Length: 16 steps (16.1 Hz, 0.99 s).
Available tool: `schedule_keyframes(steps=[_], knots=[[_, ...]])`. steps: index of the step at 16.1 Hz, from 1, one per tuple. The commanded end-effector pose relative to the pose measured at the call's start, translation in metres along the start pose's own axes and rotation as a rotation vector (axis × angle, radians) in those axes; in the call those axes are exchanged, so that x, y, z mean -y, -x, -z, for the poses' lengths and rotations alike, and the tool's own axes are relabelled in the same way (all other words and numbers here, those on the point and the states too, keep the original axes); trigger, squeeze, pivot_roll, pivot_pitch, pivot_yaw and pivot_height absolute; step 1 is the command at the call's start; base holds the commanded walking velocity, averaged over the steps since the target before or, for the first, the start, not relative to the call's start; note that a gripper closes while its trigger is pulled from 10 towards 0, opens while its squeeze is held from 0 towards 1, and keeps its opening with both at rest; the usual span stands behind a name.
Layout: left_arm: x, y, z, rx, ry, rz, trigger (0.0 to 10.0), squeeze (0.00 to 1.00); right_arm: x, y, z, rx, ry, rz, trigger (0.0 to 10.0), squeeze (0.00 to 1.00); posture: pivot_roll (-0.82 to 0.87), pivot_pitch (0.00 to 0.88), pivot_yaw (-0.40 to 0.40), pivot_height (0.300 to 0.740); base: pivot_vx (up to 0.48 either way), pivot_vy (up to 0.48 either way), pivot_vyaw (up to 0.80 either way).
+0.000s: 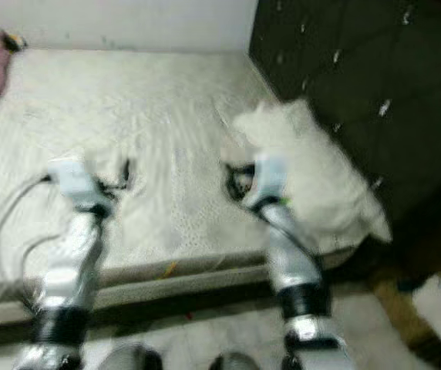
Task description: Clean up the room
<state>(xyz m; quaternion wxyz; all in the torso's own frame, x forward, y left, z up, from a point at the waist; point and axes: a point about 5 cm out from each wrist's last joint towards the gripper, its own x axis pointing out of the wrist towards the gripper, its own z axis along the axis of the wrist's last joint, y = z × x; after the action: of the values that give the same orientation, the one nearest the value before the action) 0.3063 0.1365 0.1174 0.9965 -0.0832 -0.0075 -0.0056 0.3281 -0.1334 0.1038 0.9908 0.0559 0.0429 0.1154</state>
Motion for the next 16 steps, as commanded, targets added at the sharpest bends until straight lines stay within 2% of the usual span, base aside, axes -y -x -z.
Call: schedule_keyframes(steps=[1, 14, 16], knots=[[-0.0041, -0.0022, -0.0049, 0.014, -0.013, -0.009, 10.0, 0.00, -0.0031, -0.0026, -0.0056, 0.018, -0.009, -0.010, 10.0, 0.00, 0.03, 0.000, -0.094, 0.740, 0.000, 0.480, 0.00], [-0.0041, -0.0022, -0.0049, 0.014, -0.013, -0.009, 10.0, 0.00, -0.0031, -0.0026, -0.0056, 0.018, -0.009, -0.010, 10.0, 0.00, 0.03, 0.000, -0.094, 0.740, 0.000, 0.480, 0.00], [-0.0019, -0.0015, -0.0077, 0.032, 0.010, 0.009, 10.0, 0.00, -0.0044, -0.0055, -0.0055, 0.007, -0.007, -0.016, 10.0, 0.00, 0.04, 0.000, -0.096, 0.740, 0.000, 0.000, 0.00]])
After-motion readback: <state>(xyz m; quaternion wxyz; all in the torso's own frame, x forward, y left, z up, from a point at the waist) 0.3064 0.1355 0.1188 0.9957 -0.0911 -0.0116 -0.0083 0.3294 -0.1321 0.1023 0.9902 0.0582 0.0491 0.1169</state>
